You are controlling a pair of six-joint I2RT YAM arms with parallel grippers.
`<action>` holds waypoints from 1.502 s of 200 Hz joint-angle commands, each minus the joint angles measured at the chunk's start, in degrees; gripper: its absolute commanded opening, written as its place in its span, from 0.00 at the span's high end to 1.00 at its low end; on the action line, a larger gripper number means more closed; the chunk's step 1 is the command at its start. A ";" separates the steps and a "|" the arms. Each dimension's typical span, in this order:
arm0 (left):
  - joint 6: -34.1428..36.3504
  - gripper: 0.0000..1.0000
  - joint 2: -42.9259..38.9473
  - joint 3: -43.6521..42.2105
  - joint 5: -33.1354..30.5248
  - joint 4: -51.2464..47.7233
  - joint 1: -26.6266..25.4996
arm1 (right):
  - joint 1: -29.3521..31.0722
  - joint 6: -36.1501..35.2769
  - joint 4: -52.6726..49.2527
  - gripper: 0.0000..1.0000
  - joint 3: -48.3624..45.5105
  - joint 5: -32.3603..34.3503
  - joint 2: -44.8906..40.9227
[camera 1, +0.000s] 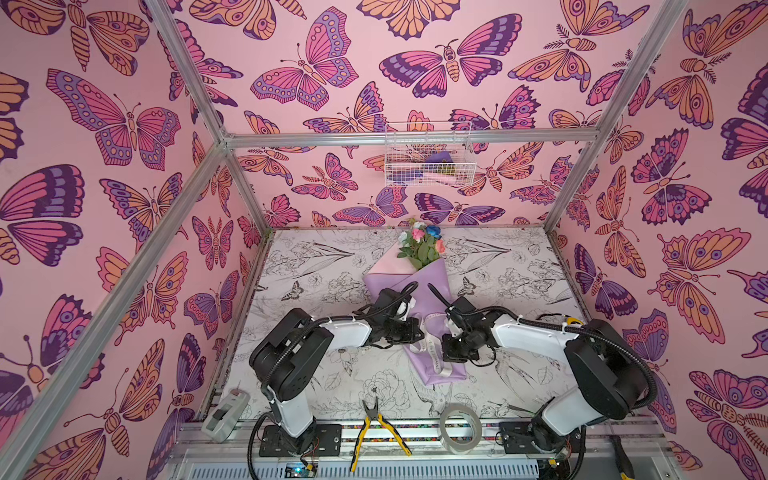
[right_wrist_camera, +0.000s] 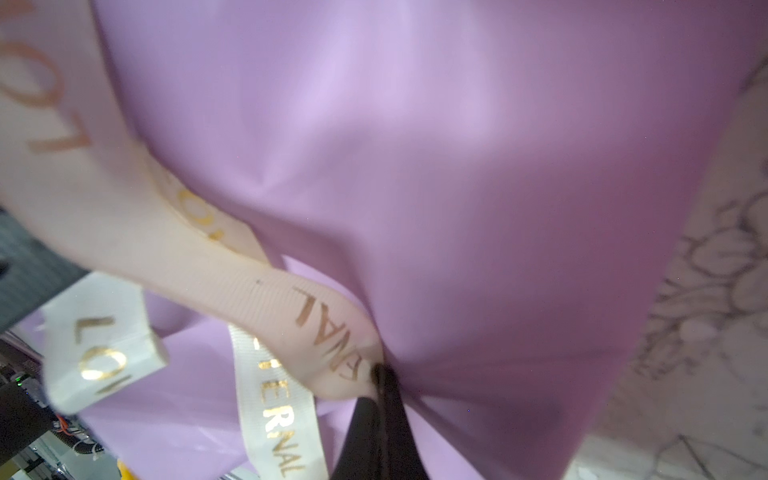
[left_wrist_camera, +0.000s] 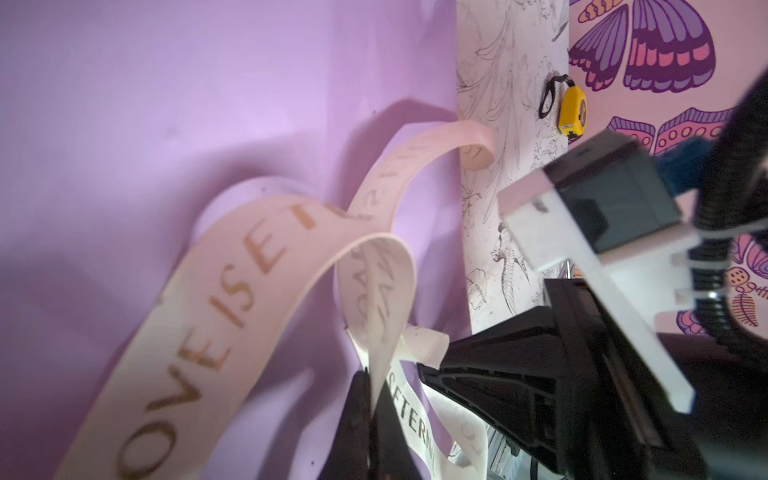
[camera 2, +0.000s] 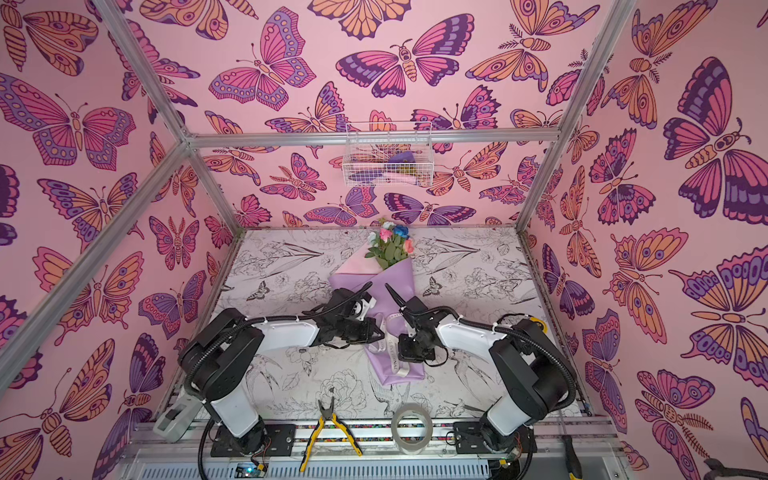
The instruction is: Tie the bouquet of fake flowers
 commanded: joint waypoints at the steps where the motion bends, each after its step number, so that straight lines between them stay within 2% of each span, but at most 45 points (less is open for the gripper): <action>1: -0.24 1.00 -0.44 0.33 -0.44 -0.11 0.52 | -0.14 -3.73 -7.44 1.00 6.06 5.23 -5.17; 36: 0.78 1.00 -5.19 2.63 -0.86 -2.13 0.51 | -0.39 -7.97 -17.81 1.00 14.91 13.61 -10.96; 59: 1.49 1.00 -7.32 4.22 -0.59 -3.29 0.52 | -1.56 -10.15 -19.32 1.00 19.27 17.08 -12.64; 111: 5.97 1.00 -9.74 8.73 1.07 -5.63 -0.90 | -4.99 -18.44 -19.46 1.00 35.51 15.00 -8.28; 151: 13.86 1.00 -12.61 10.24 -0.50 -5.85 -3.69 | -5.35 -22.77 -21.04 1.00 51.30 7.44 2.17; 199: 24.96 1.00 -14.17 10.36 -3.01 -6.19 -6.12 | -5.30 -21.30 -16.12 1.00 63.12 -9.84 14.33; 224: 29.90 1.00 -14.03 10.26 -3.74 -6.10 -7.19 | -4.55 -17.68 -11.71 1.00 65.33 -17.54 19.22; 261: 37.65 1.00 -14.16 9.99 -6.95 -6.56 -10.31 | 0.44 -15.50 -8.19 1.00 67.13 -21.47 24.10; 300: 38.43 1.00 -12.64 9.66 -8.14 -6.93 -11.05 | 6.21 -15.19 -9.08 0.98 68.69 -25.48 28.52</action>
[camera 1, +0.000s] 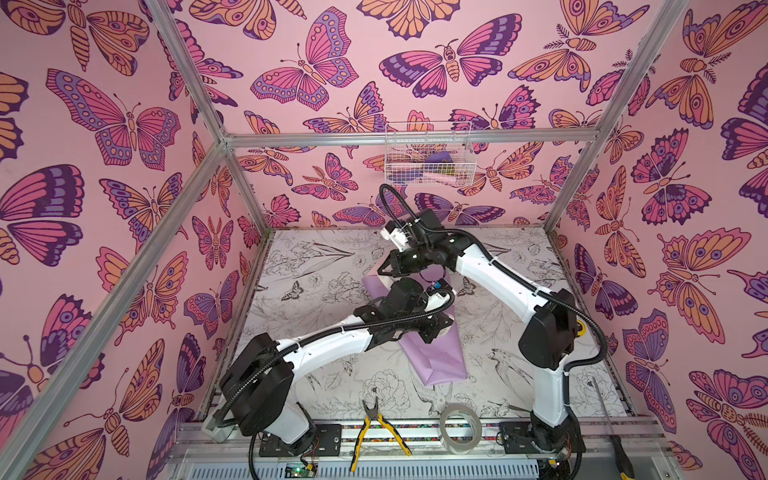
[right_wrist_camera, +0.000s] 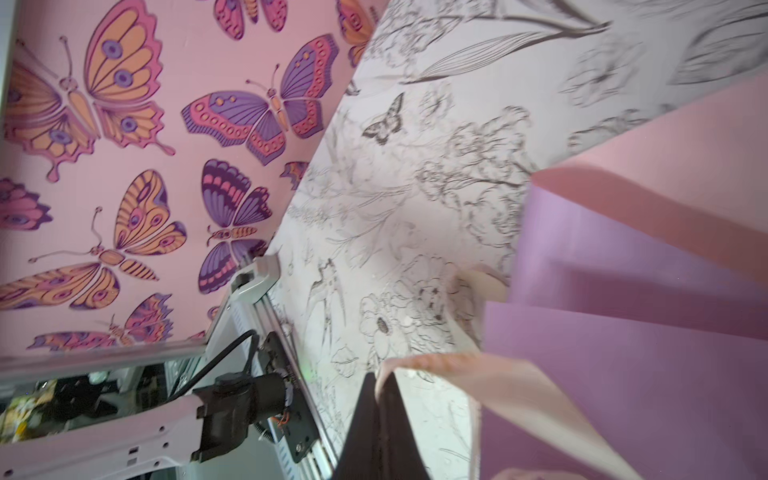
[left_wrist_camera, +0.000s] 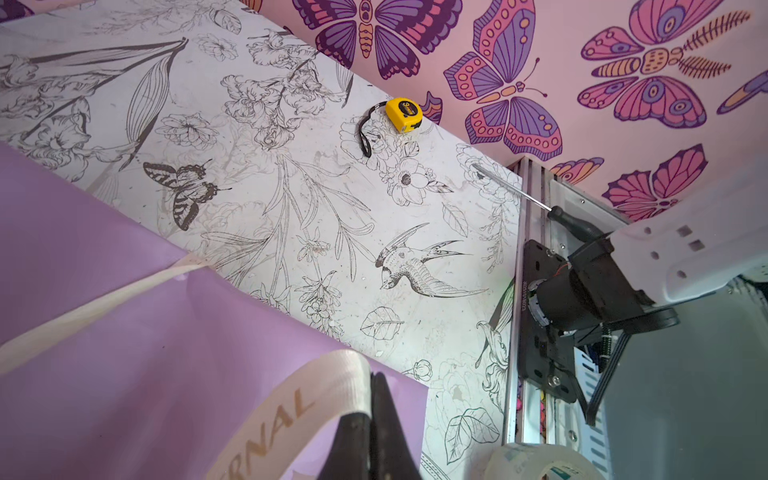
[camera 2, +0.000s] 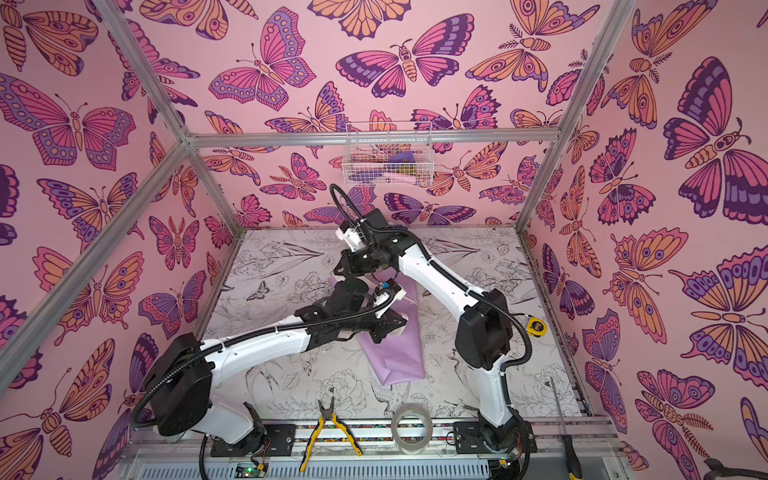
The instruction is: Tie the bouquet of fake flowers
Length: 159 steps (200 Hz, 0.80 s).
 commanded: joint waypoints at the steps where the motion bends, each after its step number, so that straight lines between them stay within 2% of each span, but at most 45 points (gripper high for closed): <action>1: 3.31 1.00 0.89 -0.25 -1.35 -0.94 -0.06 | 3.19 -0.06 0.67 0.98 2.10 -5.82 1.75; 39: 4.45 1.00 0.79 -2.07 -1.09 -0.47 -0.17 | 5.57 -0.16 -0.09 0.94 -0.11 -9.28 2.72; 50: 4.55 1.00 0.46 -2.40 0.07 -0.38 -0.25 | 5.59 -0.24 0.17 0.89 -1.14 -10.83 2.67; 60: 4.44 1.00 0.47 -2.45 -0.09 -0.50 -0.34 | 5.61 -0.56 -0.59 0.82 -1.45 -12.06 2.78; 91: 4.15 1.00 0.62 -2.71 -1.49 -0.59 -0.34 | 5.59 -3.91 -5.52 0.50 -0.95 -12.21 1.77; 99: 4.05 1.00 0.67 -2.65 -1.51 -0.55 -0.34 | 5.36 -4.51 -6.18 0.46 -0.87 -11.62 1.25; 159: 3.83 1.00 0.82 -2.54 -2.89 -0.63 -0.34 | -0.10 -5.17 -9.98 0.34 3.26 -6.09 -1.16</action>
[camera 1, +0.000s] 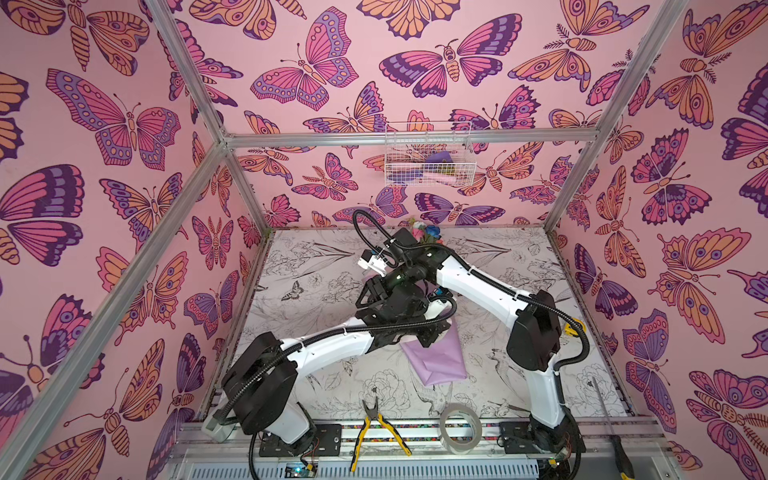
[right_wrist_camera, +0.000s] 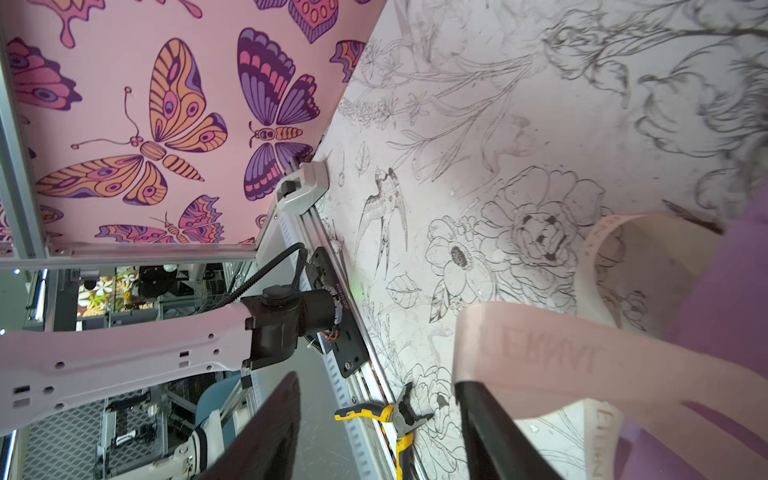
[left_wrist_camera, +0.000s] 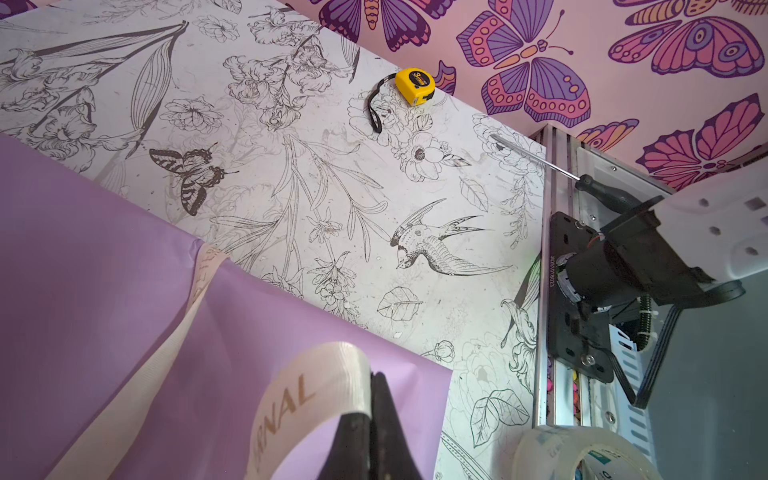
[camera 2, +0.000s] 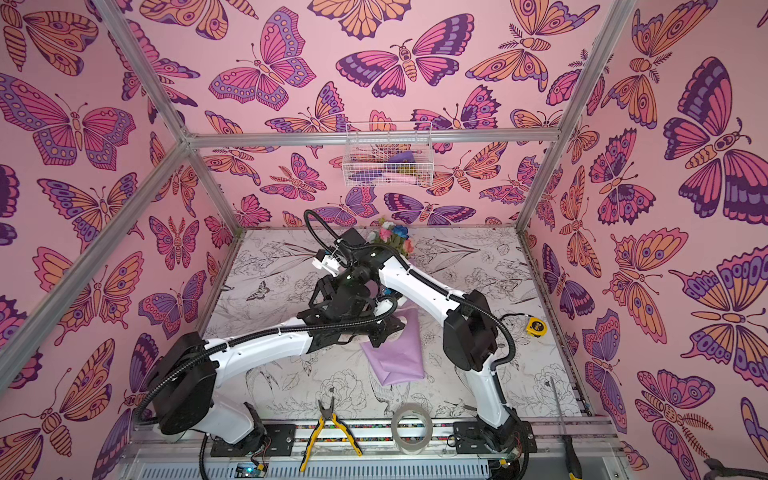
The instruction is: Tie the bouquet of fake flowers
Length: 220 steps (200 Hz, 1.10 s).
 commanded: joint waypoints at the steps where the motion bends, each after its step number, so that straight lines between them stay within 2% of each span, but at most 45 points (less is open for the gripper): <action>1: 0.75 1.00 0.21 -0.85 -1.27 -0.61 -0.23 | -3.30 -2.83 -3.07 0.34 3.46 1.81 -3.50; 27: 0.53 1.00 0.75 -0.69 -2.49 -0.78 0.03 | -6.05 -2.67 -4.58 0.32 4.97 4.60 -4.27; 76: -0.32 1.00 2.02 0.00 -2.81 -0.73 0.30 | -7.76 -3.65 -5.73 0.34 5.25 4.51 -5.63; 82: -0.45 1.00 2.02 0.02 -3.00 -0.78 0.39 | -7.83 -3.89 -6.10 0.36 5.12 5.48 -6.13; 106: -1.41 1.00 2.30 0.20 -3.63 -0.74 0.81 | -8.80 -4.16 -7.19 0.37 2.33 17.61 -10.81; 131: -3.03 1.00 2.27 0.29 -3.49 -0.33 1.99 | -12.33 -1.56 -5.36 0.35 -6.11 31.67 -19.85; 159: -7.76 1.00 3.53 0.92 -3.29 0.58 4.78 | -16.79 1.91 -0.47 0.33 -19.50 40.27 -32.85; 184: -14.20 1.00 6.27 2.60 -1.12 0.66 8.73 | -17.68 3.02 2.48 0.32 -30.86 48.91 -44.11; 199: -17.35 1.00 8.42 4.24 1.43 0.49 11.23 | -17.69 3.19 4.42 0.32 -37.27 51.67 -50.71; 220: -21.57 1.00 11.64 6.66 4.90 -0.01 14.48 | -16.47 1.94 8.30 0.33 -45.84 50.45 -58.41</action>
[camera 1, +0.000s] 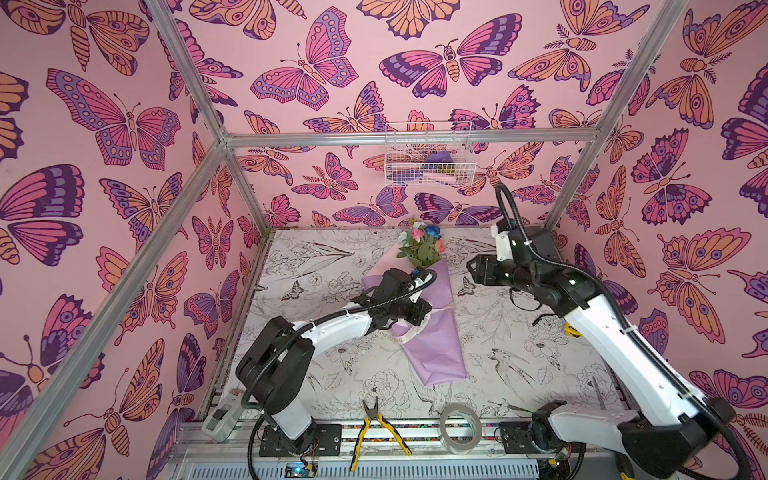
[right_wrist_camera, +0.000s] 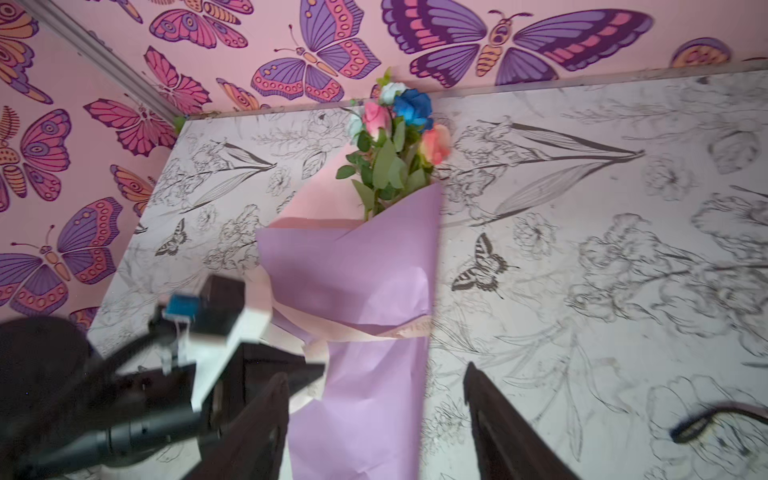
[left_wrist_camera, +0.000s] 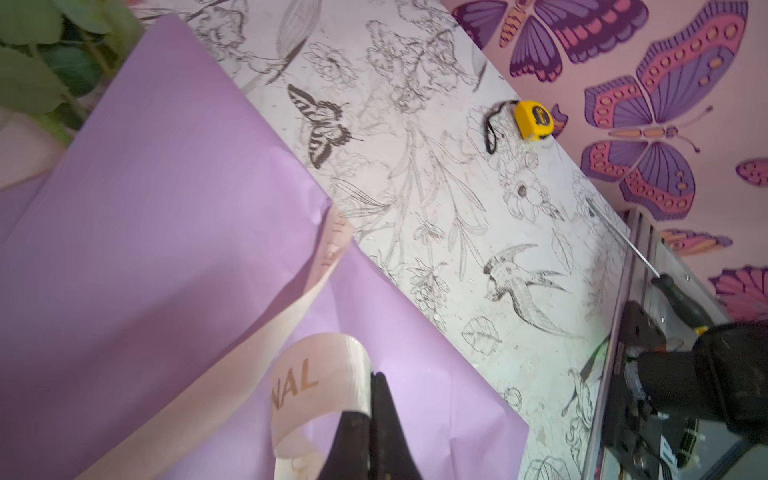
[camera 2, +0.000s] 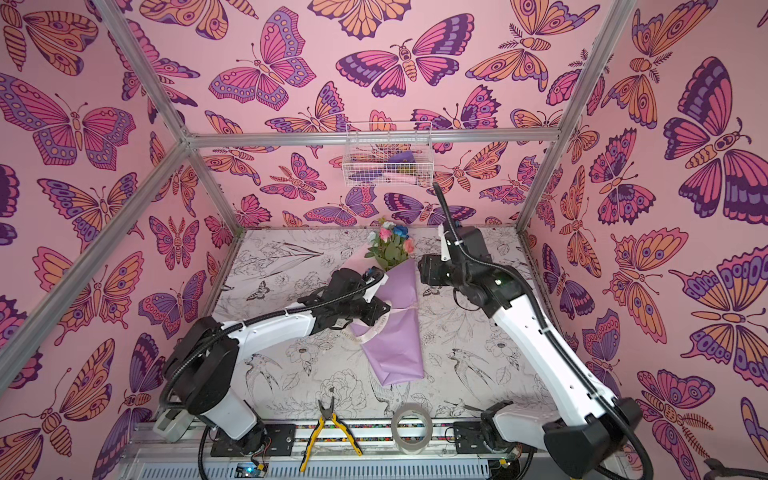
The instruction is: Tie the bouquet of fake flowers
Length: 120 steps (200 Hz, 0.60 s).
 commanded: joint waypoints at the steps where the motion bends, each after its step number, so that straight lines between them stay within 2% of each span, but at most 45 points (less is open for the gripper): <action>1: -7.23 1.00 3.20 2.95 5.26 0.39 3.16 | 1.53 -0.27 5.01 0.34 -7.62 4.36 -5.95; 19: -10.08 1.00 6.25 5.25 8.62 -0.02 5.59 | 7.43 -3.92 6.00 0.35 -12.22 7.02 -9.32; 35: -11.79 1.00 9.04 7.50 11.69 -0.51 7.32 | 16.85 -7.25 6.64 0.36 -14.91 13.38 -9.47; 51: -13.68 1.00 11.74 9.48 14.10 -0.80 8.61 | 25.94 -10.35 7.47 0.37 -16.09 18.15 -6.71; 76: -16.02 1.00 14.97 12.13 17.04 -1.04 10.00 | 36.16 -16.60 9.71 0.38 -15.19 22.55 0.96; 93: -17.03 1.00 16.73 13.60 18.58 -1.40 10.59 | 40.06 -21.07 10.96 0.38 -12.88 22.94 7.49; 120: -19.29 1.00 18.87 15.28 20.51 -1.70 11.54 | 40.80 -25.28 10.70 0.40 -7.48 20.54 17.84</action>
